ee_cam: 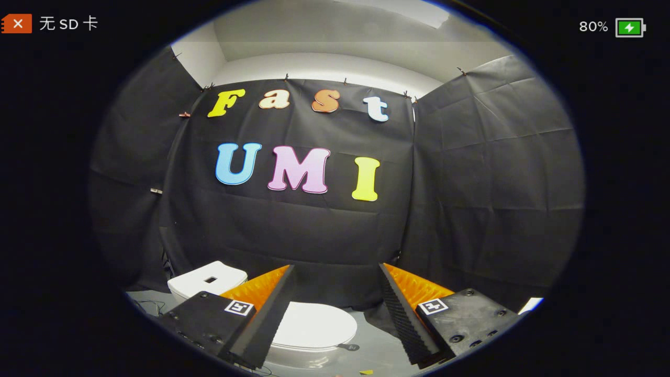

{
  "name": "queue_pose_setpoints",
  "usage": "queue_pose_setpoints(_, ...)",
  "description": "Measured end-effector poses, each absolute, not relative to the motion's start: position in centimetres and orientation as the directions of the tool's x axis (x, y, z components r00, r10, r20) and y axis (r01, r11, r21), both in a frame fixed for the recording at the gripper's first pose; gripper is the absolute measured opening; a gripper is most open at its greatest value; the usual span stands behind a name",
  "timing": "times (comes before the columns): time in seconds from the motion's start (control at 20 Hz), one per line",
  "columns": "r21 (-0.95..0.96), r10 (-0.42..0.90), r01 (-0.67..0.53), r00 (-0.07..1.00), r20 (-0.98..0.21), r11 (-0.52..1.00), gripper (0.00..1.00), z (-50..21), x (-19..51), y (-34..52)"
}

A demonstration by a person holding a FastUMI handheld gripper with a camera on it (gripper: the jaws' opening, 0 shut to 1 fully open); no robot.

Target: Open the toilet lid.

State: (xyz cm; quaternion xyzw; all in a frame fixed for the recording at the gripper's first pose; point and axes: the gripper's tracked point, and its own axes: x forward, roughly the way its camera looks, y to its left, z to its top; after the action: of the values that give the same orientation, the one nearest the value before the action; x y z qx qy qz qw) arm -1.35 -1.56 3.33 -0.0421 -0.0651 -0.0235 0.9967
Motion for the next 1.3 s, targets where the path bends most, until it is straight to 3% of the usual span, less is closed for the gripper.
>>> queue_pose_setpoints(0.35,-0.046,0.014,-0.011,0.998,0.055,0.999,0.98,-0.1,0.4,-2.4)
queue_pose_setpoints(0.85,0.264,0.115,-0.063,0.976,-0.186,0.962,0.98,-11.2,4.2,-7.3)
queue_pose_setpoints(1.3,0.53,0.171,0.08,0.897,-0.408,0.844,0.99,-23.4,7.7,-12.6)
